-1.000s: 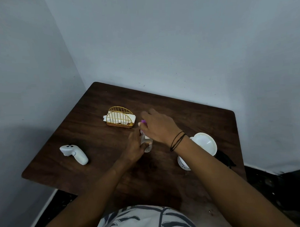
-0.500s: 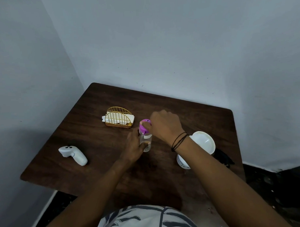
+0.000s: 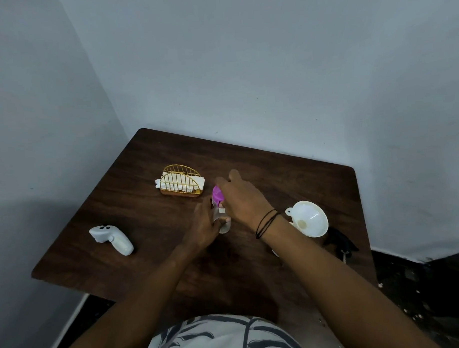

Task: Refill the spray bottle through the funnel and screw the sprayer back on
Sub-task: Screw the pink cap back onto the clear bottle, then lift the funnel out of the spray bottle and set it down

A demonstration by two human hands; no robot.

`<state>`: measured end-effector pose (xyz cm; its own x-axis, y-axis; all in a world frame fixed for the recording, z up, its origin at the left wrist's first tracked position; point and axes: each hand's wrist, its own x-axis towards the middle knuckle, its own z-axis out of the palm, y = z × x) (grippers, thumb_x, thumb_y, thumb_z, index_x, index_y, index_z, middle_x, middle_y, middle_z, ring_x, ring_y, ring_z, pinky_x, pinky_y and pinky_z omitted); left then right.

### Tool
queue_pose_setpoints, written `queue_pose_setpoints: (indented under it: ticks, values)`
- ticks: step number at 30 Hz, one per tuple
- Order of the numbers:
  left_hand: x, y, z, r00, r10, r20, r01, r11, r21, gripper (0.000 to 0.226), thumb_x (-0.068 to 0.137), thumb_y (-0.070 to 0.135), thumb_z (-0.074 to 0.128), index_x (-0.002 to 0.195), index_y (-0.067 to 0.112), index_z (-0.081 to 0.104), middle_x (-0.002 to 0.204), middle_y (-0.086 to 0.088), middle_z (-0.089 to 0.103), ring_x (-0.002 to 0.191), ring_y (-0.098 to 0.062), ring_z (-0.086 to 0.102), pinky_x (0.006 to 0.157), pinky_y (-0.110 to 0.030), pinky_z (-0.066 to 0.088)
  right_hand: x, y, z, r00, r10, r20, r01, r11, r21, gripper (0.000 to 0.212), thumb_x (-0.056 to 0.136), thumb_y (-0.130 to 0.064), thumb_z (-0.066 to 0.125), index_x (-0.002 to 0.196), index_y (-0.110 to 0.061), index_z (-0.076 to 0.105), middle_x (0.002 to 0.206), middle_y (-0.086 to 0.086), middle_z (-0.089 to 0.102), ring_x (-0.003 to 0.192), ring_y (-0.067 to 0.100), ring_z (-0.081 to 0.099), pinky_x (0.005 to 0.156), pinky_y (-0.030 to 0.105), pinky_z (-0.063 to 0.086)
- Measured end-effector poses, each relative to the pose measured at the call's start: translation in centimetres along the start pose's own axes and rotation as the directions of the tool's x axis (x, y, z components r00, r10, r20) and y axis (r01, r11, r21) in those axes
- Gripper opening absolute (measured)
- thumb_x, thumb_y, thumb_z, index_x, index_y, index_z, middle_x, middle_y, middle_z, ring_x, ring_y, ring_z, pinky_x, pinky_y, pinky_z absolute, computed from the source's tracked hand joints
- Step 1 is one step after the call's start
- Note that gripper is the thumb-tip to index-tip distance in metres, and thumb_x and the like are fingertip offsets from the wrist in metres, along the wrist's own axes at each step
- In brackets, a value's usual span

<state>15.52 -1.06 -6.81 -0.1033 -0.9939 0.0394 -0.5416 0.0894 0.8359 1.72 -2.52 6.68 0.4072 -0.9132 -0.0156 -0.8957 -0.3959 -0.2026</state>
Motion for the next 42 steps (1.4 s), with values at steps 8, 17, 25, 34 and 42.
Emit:
queue_pose_setpoints:
  ticks: [8,17,25,34,42]
  values:
    - [-0.1,0.0,0.4,0.999,-0.034,0.006,0.033,0.999,0.036,0.061,0.084,0.043,0.068,0.139,0.029,0.044,0.136,0.003,0.054,0.126,-0.015,0.05,0.103,-0.043,0.047,-0.9,1.2,0.8,1.0,-0.004,-0.029,0.007,0.992,0.128,0.066,0.083,-0.02,0.074,0.14,-0.022,0.041,0.132,0.009,0.046,0.097,0.021,0.059,0.07,0.023,0.042]
    - [-0.9,0.5,1.0,0.998,-0.065,-0.026,0.062,0.994,-0.094,0.073,0.08,0.051,0.075,0.141,0.027,0.043,0.14,0.003,0.053,0.128,-0.012,0.049,0.105,-0.034,0.042,-4.9,2.2,-0.8,0.951,0.08,-0.298,-0.012,0.975,0.224,0.039,0.089,-0.028,0.066,0.126,-0.02,0.056,0.125,0.001,0.053,0.1,0.016,0.06,0.073,0.022,0.045]
    - [-5.1,0.8,3.0,0.943,-0.253,-0.217,0.222,0.962,-0.158,0.017,0.091,0.032,0.068,0.084,0.028,0.053,0.083,0.003,0.059,0.076,-0.019,0.06,0.064,-0.021,0.045,-11.7,7.0,-3.7,0.758,0.271,-0.594,-0.053,0.933,0.357,0.017,0.09,-0.014,0.067,0.106,-0.008,0.07,0.108,0.005,0.065,0.097,0.016,0.062,0.083,0.025,0.05]
    - [-4.3,9.3,5.8,0.979,0.18,-0.092,-0.194,0.963,-0.184,0.018,0.096,0.015,0.062,0.079,0.009,0.059,0.07,0.002,0.059,0.064,-0.011,0.056,0.059,-0.03,0.047,-17.6,11.8,-1.3,0.667,0.517,-0.537,-0.236,0.83,0.506,0.023,0.086,0.0,0.065,0.109,-0.004,0.068,0.114,0.01,0.061,0.094,0.019,0.063,0.079,0.006,0.042]
    - [-2.3,11.7,7.9,0.978,0.188,0.088,-0.143,0.917,-0.372,0.047,0.091,0.013,0.066,0.134,0.026,0.052,0.125,0.008,0.065,0.113,-0.004,0.064,0.093,-0.024,0.054,-19.2,12.8,1.7,0.781,0.497,-0.378,-0.268,0.813,0.516,0.04,0.086,-0.001,0.064,0.126,-0.008,0.061,0.133,0.007,0.056,0.116,0.022,0.059,0.096,0.033,0.053]
